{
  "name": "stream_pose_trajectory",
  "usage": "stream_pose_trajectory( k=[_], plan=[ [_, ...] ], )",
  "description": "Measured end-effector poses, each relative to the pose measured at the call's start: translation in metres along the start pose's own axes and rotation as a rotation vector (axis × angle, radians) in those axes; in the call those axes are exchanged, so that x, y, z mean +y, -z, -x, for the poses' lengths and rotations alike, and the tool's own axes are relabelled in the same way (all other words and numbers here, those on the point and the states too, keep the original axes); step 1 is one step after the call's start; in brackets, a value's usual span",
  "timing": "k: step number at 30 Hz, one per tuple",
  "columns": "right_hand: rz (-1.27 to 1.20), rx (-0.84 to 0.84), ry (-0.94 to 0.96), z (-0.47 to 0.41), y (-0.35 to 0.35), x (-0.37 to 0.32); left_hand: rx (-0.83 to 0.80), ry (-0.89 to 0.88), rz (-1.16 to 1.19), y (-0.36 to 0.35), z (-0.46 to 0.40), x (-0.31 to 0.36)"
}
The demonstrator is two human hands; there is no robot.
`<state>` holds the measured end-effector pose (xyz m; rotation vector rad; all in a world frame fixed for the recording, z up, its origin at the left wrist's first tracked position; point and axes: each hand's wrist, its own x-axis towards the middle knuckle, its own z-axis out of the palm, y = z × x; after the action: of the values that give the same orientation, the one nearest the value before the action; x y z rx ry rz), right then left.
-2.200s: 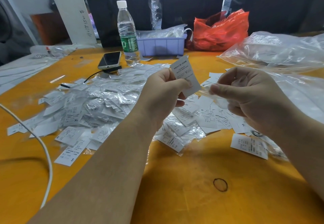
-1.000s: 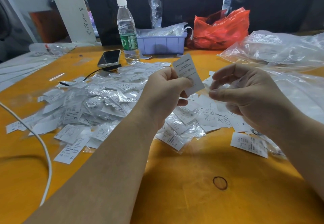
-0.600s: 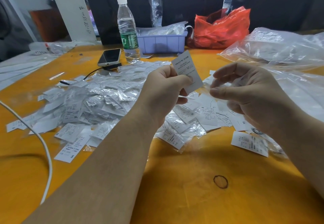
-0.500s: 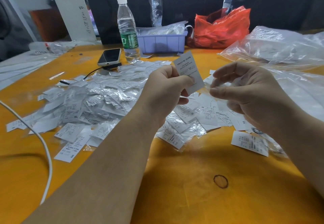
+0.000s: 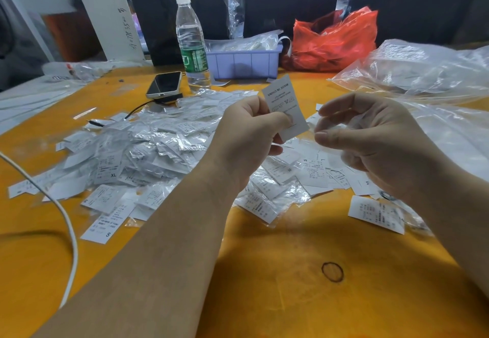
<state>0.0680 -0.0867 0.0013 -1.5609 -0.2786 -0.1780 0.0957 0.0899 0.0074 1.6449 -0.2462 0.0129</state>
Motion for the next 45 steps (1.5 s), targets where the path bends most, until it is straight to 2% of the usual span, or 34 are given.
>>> stream_pose_trajectory(
  k=[17, 45],
  plan=[
    [-0.005, -0.051, -0.02, 0.0016, -0.0002, -0.0005, 0.004, 0.008, -0.017, -0.0005, 0.0004, 0.0014],
    [0.07, 0.018, -0.078, 0.0036, -0.0016, -0.0023, -0.027, 0.016, 0.021, -0.0008, 0.0019, 0.004]
  ],
)
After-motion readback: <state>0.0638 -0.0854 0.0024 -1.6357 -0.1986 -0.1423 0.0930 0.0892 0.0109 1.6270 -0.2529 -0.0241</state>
